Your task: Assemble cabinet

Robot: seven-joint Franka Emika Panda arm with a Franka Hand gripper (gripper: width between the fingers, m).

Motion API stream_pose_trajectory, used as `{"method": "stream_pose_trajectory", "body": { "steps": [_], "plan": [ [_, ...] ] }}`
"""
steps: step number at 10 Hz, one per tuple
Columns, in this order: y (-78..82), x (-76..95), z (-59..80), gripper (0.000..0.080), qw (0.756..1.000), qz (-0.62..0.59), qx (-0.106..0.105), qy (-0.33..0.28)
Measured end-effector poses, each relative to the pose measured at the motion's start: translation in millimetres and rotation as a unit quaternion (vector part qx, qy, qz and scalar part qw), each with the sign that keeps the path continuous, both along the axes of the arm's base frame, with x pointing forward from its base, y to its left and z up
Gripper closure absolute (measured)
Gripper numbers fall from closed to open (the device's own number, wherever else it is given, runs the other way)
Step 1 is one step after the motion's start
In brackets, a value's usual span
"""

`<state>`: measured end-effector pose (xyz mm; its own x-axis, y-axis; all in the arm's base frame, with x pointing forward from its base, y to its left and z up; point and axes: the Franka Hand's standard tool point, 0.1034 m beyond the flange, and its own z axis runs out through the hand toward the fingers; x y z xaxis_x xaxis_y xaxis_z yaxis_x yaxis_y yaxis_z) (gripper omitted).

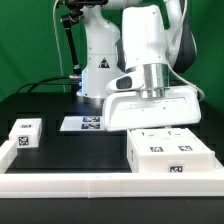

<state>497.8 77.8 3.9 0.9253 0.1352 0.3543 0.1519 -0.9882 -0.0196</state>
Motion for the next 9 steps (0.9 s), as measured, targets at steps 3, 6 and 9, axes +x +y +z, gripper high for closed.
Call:
{"method": "stream_pose_trajectory", "body": {
  "steps": [3,6,9],
  "plan": [
    [-1.2,-0.9,-0.5,0.0782,1.0,0.005,-0.003,0.0],
    [-1.0,-1.0,-0.6,0.0797,1.0,0.006,-0.003,0.001],
    [-3.1,0.8,28.3,0.0797,1.0,0.016,-0.004,0.014]
  ]
}}
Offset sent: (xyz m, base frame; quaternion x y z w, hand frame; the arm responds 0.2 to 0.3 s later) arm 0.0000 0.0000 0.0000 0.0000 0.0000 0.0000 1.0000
